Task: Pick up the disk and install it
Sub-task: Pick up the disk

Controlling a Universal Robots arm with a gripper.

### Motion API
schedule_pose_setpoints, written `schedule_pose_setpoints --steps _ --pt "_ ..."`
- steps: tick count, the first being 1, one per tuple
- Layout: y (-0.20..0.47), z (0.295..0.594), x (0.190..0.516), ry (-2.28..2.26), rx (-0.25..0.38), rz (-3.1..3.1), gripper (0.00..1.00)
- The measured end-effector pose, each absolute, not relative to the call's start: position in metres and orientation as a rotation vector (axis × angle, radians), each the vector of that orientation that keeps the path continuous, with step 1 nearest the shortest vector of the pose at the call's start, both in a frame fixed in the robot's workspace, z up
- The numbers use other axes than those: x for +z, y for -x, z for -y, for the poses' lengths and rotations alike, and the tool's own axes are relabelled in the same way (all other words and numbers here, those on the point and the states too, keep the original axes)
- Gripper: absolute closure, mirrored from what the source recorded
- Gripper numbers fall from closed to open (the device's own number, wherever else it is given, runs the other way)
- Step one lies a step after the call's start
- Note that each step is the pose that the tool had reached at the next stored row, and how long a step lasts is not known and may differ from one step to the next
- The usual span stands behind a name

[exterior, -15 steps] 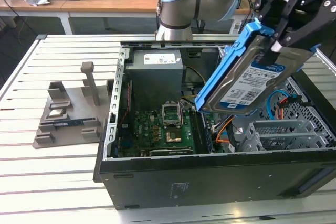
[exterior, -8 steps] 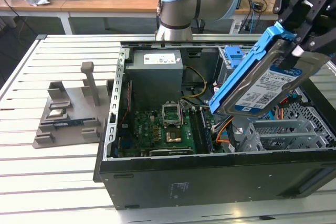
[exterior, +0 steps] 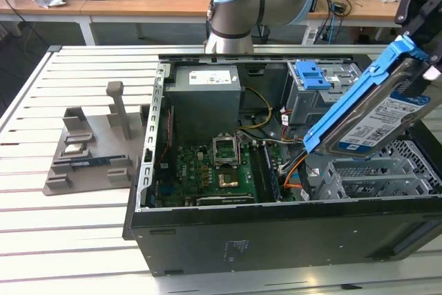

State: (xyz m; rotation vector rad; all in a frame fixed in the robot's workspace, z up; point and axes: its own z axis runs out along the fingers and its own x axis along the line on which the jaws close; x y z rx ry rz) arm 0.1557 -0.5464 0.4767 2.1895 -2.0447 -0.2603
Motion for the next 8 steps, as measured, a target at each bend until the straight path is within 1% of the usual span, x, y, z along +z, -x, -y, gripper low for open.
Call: schedule_pose_setpoints --steps 8 --pt "-0.196 0.549 0.474 -2.186 -0.267 2.042 0.63"
